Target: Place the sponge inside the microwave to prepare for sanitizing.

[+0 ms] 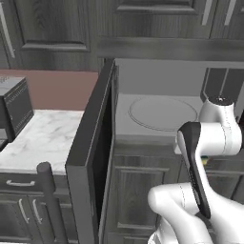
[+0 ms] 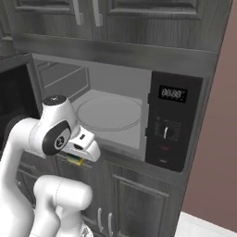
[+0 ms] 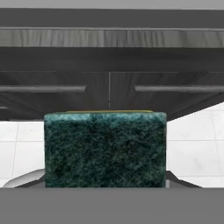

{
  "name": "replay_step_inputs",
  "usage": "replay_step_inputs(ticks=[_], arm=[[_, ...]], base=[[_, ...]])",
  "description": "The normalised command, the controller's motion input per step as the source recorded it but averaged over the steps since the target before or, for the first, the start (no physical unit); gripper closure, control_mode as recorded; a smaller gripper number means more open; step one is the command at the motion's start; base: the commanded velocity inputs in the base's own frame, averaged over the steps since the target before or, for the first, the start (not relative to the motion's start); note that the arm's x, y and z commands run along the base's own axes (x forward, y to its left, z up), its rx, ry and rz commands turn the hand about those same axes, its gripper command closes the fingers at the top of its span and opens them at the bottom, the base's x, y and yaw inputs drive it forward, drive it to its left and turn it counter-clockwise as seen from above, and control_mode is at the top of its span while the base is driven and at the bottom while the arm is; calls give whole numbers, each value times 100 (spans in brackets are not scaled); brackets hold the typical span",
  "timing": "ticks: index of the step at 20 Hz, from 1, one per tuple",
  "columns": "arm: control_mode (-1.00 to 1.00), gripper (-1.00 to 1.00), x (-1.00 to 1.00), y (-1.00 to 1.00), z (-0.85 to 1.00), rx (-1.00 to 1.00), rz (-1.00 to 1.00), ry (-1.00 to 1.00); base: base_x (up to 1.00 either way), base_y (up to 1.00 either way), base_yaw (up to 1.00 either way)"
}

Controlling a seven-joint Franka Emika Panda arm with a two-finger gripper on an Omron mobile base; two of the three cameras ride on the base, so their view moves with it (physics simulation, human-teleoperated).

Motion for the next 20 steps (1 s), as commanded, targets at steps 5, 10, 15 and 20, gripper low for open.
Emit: replay_step_inputs(ticks=[5,10,15,20], arm=[[100,100,0,0,0,0,0,0],[100,100,0,0,0,0,0,0],[100,100,0,0,0,0,0,0],[-100,100,0,0,6,0,0,-4]], base=[[32,-22,18],[1,0,3],[0,0,0],[0,0,0]])
